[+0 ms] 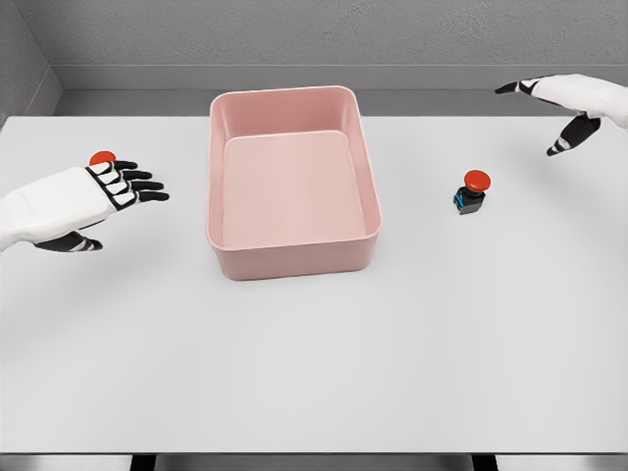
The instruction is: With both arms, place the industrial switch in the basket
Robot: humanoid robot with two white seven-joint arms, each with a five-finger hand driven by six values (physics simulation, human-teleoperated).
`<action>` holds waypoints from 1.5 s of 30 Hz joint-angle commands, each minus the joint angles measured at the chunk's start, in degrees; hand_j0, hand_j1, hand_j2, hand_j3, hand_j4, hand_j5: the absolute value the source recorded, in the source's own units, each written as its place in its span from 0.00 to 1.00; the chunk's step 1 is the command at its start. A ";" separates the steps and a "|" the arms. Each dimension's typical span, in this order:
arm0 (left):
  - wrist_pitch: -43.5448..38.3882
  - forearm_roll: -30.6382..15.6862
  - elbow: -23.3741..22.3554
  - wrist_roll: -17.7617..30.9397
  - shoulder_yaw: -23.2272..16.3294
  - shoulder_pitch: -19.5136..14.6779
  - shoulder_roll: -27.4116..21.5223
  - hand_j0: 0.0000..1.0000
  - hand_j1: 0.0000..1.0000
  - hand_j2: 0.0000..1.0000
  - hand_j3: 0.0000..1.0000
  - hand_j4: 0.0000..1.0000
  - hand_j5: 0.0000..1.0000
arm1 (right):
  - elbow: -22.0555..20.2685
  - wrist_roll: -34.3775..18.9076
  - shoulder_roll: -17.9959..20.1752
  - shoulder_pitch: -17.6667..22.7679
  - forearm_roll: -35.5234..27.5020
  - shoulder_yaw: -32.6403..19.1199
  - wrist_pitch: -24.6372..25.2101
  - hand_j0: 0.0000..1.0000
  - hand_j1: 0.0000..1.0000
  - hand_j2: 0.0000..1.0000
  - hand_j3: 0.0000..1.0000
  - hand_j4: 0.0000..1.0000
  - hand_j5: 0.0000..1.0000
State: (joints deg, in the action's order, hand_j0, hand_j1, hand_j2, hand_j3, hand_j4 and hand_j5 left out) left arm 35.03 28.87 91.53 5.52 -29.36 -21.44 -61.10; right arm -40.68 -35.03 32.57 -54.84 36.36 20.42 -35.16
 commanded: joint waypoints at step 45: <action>-0.03 8.30 -46.36 -0.51 -18.37 -27.51 20.23 1.00 1.00 1.00 1.00 1.00 1.00 | -23.40 10.15 9.71 7.12 -3.58 17.98 0.16 1.00 1.00 1.00 1.00 1.00 1.00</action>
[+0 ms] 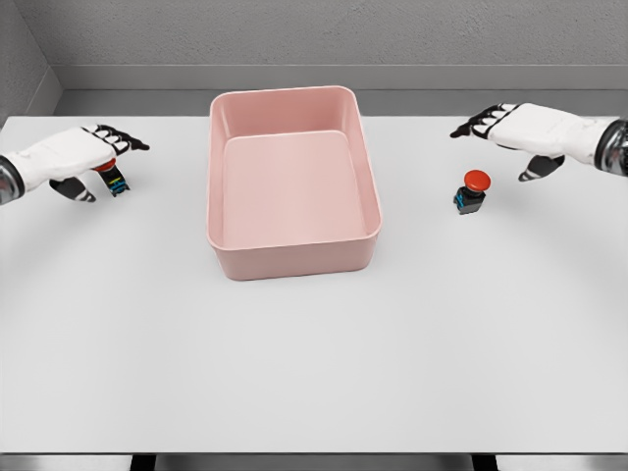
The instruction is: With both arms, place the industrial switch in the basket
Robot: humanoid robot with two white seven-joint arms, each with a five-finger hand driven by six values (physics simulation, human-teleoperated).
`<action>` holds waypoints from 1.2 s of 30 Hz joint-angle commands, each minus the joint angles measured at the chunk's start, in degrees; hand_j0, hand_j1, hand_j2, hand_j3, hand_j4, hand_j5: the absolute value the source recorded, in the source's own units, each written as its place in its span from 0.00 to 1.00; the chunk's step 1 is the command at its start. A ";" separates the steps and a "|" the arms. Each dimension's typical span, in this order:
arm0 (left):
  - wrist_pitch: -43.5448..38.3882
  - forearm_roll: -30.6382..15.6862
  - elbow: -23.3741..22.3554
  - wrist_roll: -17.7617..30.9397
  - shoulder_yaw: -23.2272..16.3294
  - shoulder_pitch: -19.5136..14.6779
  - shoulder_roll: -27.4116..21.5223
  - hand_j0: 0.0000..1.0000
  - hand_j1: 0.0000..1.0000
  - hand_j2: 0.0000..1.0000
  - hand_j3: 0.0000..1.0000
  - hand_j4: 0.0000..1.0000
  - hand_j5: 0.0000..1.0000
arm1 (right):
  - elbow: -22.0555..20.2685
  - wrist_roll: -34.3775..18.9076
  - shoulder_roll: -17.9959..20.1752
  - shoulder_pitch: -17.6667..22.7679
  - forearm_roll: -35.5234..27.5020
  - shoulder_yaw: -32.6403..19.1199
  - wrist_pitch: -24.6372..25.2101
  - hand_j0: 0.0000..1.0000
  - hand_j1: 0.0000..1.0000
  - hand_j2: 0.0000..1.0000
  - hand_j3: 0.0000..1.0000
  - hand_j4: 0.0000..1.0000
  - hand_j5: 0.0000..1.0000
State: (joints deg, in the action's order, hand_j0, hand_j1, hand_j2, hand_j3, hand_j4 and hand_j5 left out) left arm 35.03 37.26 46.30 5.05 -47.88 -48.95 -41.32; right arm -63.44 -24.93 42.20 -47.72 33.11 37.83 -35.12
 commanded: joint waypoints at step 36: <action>-0.03 -0.70 -1.04 -3.11 1.03 -1.41 1.42 0.36 0.36 0.36 0.36 0.36 0.36 | 2.44 -0.73 -3.00 -0.62 0.47 6.91 0.12 0.92 0.92 0.92 0.92 0.92 0.92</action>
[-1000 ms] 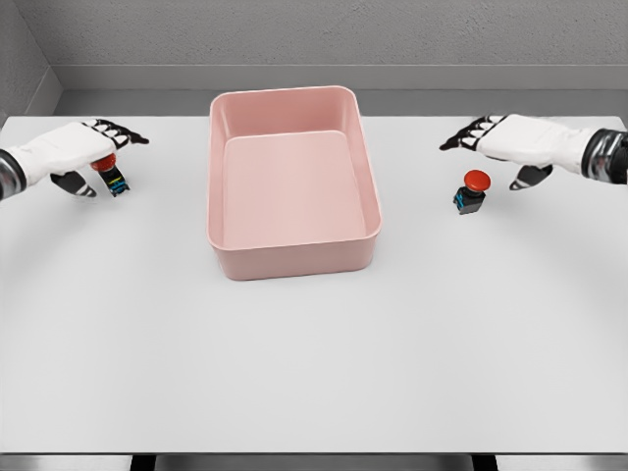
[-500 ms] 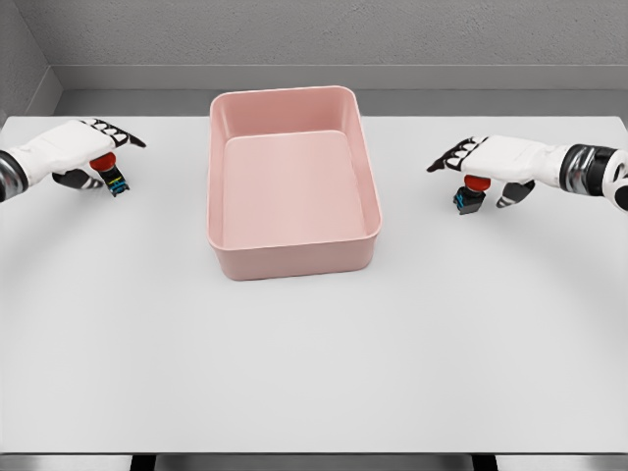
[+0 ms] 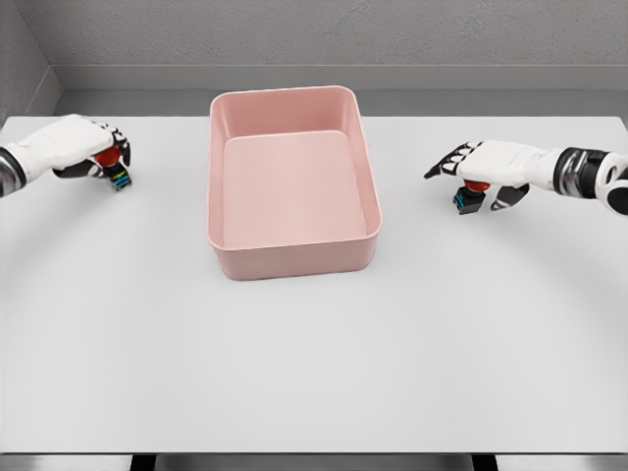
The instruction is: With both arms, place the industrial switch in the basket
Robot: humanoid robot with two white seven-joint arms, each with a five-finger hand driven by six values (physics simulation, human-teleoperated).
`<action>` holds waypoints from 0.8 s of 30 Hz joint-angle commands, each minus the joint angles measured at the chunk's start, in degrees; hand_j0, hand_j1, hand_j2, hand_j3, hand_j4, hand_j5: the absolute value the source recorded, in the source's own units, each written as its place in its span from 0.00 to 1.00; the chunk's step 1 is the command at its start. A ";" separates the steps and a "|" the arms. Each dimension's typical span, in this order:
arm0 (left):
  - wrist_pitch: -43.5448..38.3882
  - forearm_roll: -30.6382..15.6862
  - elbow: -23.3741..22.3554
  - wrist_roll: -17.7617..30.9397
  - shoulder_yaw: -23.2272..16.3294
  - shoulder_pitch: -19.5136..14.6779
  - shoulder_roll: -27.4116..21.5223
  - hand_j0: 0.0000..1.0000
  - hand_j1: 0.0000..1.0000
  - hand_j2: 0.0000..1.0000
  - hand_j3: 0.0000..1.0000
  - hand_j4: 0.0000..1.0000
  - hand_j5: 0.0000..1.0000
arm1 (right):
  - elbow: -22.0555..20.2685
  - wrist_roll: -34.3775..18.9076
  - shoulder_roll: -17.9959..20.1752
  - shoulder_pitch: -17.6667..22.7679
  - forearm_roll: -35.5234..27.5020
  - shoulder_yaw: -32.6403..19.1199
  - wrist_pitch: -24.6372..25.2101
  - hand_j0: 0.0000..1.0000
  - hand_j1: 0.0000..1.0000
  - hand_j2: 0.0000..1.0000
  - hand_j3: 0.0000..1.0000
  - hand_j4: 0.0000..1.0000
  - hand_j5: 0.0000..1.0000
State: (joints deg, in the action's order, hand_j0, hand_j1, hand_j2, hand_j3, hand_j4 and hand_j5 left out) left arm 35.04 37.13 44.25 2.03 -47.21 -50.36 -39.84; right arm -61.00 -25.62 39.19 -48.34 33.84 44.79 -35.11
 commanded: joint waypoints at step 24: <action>-0.04 -4.61 27.73 -0.01 4.67 0.09 -4.45 0.36 0.36 0.36 0.36 0.36 0.36 | 1.68 -2.86 0.18 -0.53 -0.35 -0.41 0.11 0.55 0.55 0.55 0.55 0.55 0.55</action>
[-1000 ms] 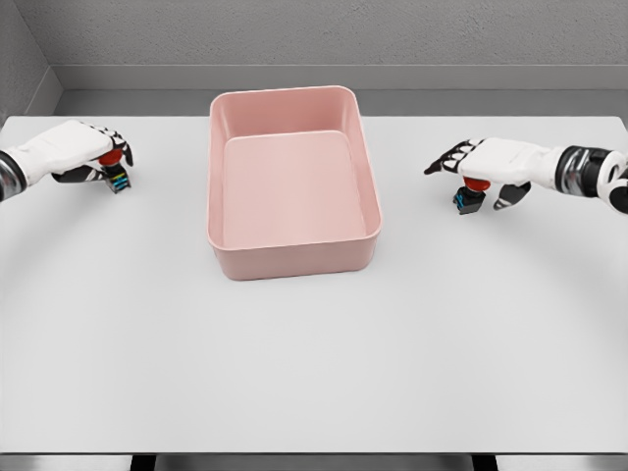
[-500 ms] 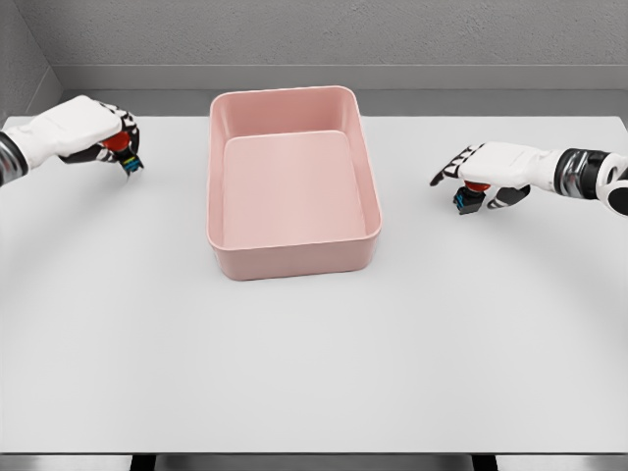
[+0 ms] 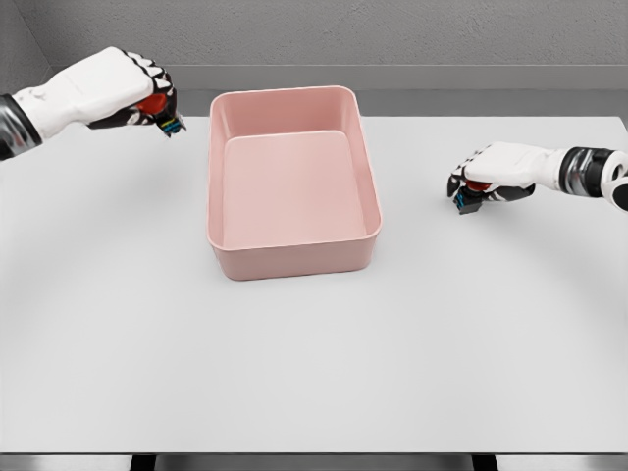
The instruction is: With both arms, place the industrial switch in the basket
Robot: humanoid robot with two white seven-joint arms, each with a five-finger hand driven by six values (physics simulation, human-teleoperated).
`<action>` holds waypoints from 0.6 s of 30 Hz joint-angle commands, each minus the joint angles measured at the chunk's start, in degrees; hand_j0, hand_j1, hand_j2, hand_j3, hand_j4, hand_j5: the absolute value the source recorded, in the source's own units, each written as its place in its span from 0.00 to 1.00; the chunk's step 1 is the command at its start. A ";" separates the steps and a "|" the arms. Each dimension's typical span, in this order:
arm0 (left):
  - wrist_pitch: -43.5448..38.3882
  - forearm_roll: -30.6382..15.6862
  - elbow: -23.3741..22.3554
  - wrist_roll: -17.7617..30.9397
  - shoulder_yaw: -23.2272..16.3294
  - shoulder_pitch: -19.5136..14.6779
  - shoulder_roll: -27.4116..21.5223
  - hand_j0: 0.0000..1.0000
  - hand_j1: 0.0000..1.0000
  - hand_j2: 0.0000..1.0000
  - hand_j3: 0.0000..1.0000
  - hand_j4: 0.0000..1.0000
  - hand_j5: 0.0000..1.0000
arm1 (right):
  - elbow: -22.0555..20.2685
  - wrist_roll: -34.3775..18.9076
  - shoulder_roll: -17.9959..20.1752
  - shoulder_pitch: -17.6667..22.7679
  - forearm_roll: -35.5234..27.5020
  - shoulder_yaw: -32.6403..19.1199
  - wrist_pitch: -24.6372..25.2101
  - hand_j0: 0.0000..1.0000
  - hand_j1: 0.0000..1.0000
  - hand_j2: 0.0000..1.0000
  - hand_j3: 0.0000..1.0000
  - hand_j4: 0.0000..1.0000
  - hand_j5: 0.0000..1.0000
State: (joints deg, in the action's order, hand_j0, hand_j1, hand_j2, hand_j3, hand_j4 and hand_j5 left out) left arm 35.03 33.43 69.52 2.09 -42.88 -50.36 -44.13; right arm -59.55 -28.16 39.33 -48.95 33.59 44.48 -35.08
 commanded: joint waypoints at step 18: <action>-0.03 -1.52 8.88 0.46 -0.19 -1.06 8.27 0.36 0.36 0.36 0.36 0.36 0.36 | 0.05 -0.05 -1.36 -2.46 -0.63 -0.27 0.08 0.48 0.48 0.48 0.48 0.48 0.48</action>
State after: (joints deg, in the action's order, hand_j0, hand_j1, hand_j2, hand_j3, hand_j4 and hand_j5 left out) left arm 35.02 31.95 79.01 2.52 -42.89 -51.50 -37.15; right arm -59.39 -28.28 38.31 -51.68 33.34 44.36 -35.15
